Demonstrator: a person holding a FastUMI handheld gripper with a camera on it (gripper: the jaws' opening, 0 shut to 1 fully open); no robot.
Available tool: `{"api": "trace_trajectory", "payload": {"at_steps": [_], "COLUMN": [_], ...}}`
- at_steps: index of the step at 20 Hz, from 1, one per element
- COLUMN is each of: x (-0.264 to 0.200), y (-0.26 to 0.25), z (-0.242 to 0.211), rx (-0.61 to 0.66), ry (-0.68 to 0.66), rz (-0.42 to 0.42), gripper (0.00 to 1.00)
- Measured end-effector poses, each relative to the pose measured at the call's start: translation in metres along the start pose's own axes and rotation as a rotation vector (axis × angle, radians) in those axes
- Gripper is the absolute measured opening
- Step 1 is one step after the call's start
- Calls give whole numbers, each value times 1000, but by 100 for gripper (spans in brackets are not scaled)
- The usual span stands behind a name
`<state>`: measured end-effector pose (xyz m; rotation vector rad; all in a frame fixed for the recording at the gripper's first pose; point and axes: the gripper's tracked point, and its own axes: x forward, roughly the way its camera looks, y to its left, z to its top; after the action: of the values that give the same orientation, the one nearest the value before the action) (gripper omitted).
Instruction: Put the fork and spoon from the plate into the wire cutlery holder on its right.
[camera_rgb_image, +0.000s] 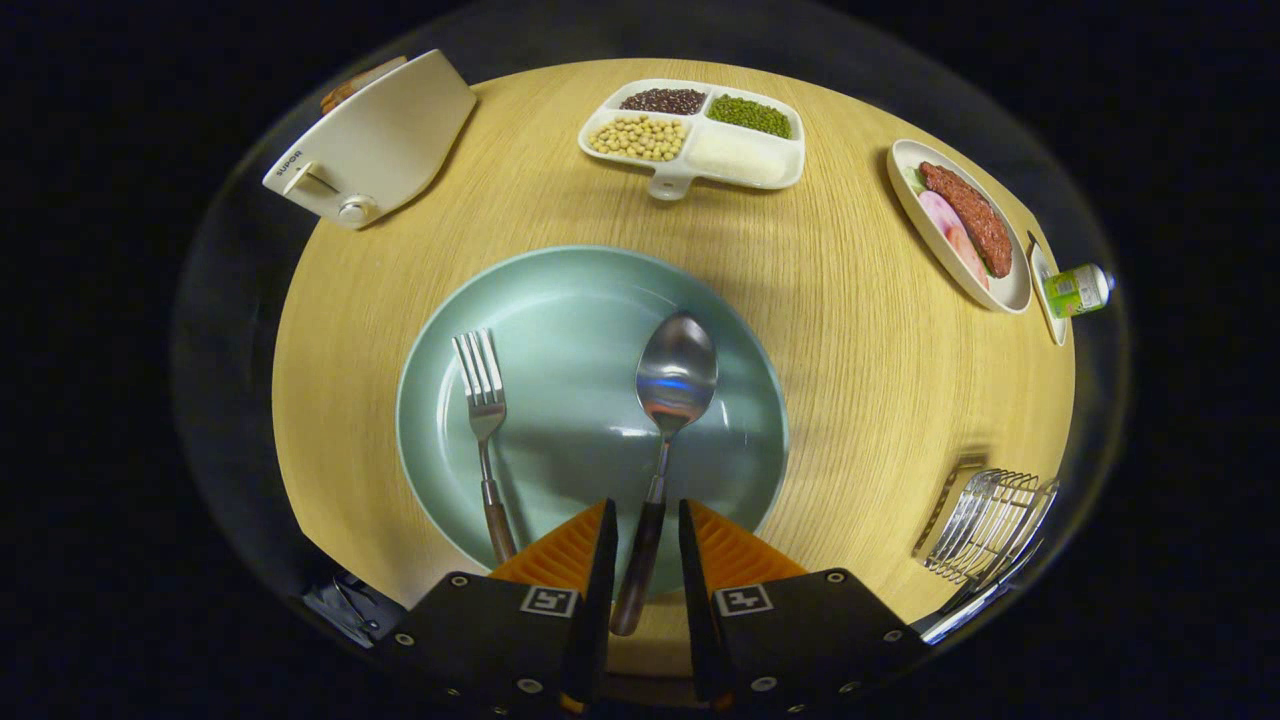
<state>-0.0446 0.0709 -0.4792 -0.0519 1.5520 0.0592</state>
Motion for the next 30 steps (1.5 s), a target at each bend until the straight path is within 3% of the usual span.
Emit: {"api": "trace_trajectory", "payload": {"at_steps": [4, 10, 23, 30], "x": [9, 11, -52, -119], "y": [-3, -3, -11, -66], "z": [-6, -1, 12, -15], "rx": [16, 25, 105, 235], "ry": [46, 40, -196, -324], "rz": [-2, 34, 120, 103], "gripper": [19, 7, 6, 5]}}
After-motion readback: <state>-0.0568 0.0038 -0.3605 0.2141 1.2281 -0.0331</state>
